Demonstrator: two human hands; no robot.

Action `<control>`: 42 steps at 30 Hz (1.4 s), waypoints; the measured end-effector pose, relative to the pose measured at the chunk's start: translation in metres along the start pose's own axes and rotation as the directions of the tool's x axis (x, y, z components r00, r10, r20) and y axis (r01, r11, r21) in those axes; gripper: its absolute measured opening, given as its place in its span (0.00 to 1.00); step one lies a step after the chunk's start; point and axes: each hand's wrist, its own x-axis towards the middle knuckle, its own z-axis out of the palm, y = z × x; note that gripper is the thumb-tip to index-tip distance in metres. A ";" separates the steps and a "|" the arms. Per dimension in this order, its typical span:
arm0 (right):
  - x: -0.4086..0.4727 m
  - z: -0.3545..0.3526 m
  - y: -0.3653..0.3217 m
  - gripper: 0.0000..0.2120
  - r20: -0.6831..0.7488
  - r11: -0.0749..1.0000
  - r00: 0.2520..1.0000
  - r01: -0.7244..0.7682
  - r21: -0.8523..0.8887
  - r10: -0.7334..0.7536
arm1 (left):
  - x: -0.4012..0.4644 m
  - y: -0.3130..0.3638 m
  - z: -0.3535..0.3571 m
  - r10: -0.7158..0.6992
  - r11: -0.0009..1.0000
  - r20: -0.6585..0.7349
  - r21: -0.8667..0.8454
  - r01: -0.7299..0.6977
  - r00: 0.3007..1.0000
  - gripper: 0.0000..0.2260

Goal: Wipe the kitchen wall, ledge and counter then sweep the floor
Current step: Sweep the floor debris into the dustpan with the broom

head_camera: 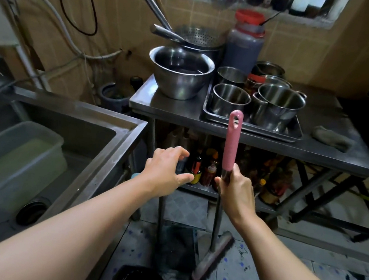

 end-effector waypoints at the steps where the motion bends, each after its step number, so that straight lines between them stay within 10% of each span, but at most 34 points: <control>1: -0.005 -0.006 -0.003 0.11 0.014 1.000 1.000 -0.003 -0.006 0.003 | -0.006 0.010 -0.006 0.019 1.000 -0.002 -0.021 -0.019 1.000 0.24; 15: -0.063 -0.034 -0.005 0.13 0.186 0.995 0.982 -0.017 -0.095 0.034 | -0.067 0.087 -0.037 0.212 0.951 -0.146 -0.195 -0.239 0.966 0.12; 22: -0.078 -0.035 0.016 0.10 0.247 0.984 0.969 0.042 -0.174 0.002 | -0.080 0.102 -0.028 0.289 0.956 -0.150 0.095 -0.277 0.945 0.05; 29: -0.086 -0.040 0.033 0.11 0.354 0.970 0.934 0.132 -0.202 -0.053 | -0.082 0.108 -0.005 0.542 0.625 0.054 0.642 -0.445 0.839 0.08; 42: -0.103 -0.041 0.050 0.08 0.514 0.913 0.855 0.267 -0.307 -0.077 | -0.098 0.118 0.031 0.178 0.292 0.404 0.849 -0.440 0.897 0.08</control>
